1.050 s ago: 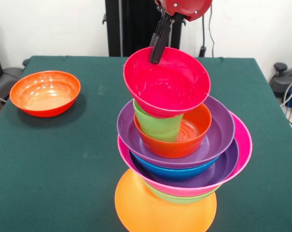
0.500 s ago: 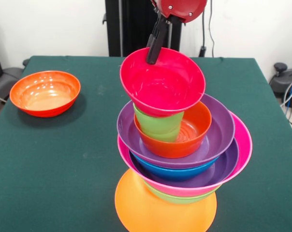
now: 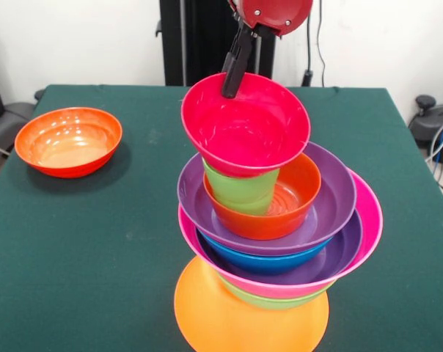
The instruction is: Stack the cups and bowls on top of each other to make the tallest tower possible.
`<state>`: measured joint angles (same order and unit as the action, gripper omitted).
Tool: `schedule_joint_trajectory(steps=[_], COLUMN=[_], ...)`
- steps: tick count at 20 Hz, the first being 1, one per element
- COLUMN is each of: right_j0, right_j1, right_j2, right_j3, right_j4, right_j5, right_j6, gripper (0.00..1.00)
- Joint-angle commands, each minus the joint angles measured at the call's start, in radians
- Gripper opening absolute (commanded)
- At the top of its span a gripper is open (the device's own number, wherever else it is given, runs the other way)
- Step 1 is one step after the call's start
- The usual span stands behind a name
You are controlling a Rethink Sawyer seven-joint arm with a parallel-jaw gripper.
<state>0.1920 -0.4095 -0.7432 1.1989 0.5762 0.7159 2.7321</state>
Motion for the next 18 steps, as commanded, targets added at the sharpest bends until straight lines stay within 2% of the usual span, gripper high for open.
schedule_joint_trajectory(steps=[1, 3, 4, 8, 12, 18], right_j0=[-0.019, -0.021, -0.023, -0.026, -0.038, -0.050], right_j1=[-0.006, -0.008, -0.010, -0.016, -0.028, -0.054], right_j2=[0.156, 0.161, 0.164, 0.170, 0.194, 0.201], right_j3=[0.082, 0.085, 0.086, 0.092, 0.102, 0.115], right_j4=[0.018, 0.018, 0.016, 0.005, 0.022, 0.016], right_j5=[-0.019, -0.026, -0.030, -0.051, -0.068, -0.051], right_j6=[0.129, 0.123, 0.118, 0.094, 0.097, 0.089], gripper=[0.00, 0.00, 1.00, 1.00, 1.00, 1.00])
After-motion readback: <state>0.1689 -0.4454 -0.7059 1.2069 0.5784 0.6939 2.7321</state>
